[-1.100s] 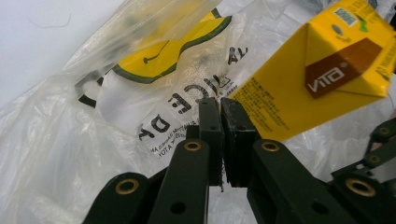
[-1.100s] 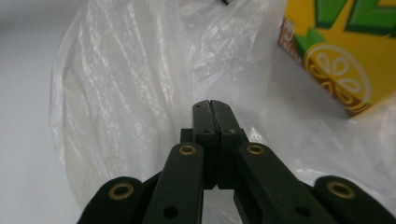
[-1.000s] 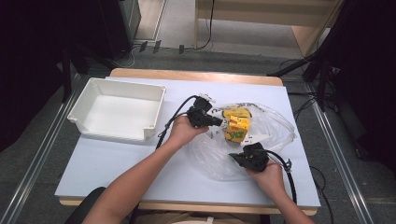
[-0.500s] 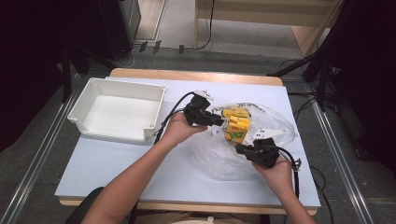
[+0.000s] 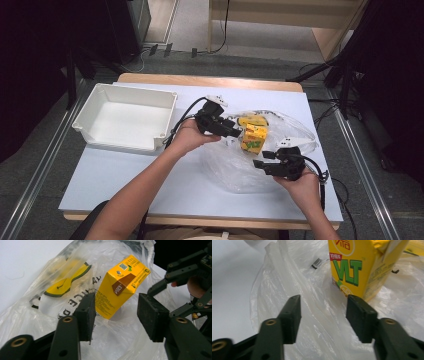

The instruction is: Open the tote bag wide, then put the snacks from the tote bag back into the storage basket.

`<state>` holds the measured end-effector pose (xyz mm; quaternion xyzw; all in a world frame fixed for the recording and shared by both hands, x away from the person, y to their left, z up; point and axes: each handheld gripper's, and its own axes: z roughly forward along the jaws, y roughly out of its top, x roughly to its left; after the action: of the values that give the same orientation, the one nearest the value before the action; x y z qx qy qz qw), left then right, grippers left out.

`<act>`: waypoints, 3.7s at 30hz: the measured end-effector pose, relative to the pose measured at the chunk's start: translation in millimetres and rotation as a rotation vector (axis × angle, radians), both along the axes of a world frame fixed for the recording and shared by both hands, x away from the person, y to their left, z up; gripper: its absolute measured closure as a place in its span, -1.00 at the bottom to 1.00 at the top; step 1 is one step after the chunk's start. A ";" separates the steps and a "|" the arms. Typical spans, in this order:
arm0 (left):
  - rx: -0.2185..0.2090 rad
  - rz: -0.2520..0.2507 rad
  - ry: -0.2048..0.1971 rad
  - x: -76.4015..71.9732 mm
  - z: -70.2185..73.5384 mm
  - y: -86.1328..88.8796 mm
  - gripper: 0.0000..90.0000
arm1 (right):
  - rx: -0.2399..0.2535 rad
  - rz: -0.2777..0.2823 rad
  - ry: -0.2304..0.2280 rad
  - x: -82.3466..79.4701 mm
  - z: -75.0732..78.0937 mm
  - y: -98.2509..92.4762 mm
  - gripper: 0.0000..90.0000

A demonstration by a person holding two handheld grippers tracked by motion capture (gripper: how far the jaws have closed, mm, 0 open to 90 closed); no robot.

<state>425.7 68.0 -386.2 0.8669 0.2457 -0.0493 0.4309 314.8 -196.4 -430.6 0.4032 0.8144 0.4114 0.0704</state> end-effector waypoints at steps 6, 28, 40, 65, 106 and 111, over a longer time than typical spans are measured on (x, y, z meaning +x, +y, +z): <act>-0.007 -0.021 0.007 0.9 -0.1 0.3 -0.16 | 0.012 -0.034 0.003 -1.3 0.3 -12.5 -0.15; 0.038 -0.086 -0.048 -1.5 -2.6 -13.4 -0.20 | 0.022 -0.097 0.025 2.1 -7.2 -36.1 -0.13; 0.077 -0.111 -0.061 3.8 -11.7 -25.3 -0.20 | 0.025 -0.117 0.019 0.6 -8.4 -40.5 -0.15; 0.164 -0.157 -0.083 14.5 -27.3 -45.3 -0.20 | 0.027 -0.110 0.037 2.1 -11.2 -38.9 -0.15; 0.108 -0.189 -0.084 15.7 -61.8 -71.7 -0.26 | 0.035 -0.120 0.070 2.8 -19.4 -38.8 -0.14; 0.127 -0.184 -0.098 13.3 -61.5 -72.4 -0.10 | 0.034 -0.120 0.070 2.9 -19.6 -39.7 -0.14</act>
<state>439.0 -4.4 -447.7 0.9127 0.1463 -0.0309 0.3803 317.7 -236.1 -450.2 0.4665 0.7835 0.4061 0.0597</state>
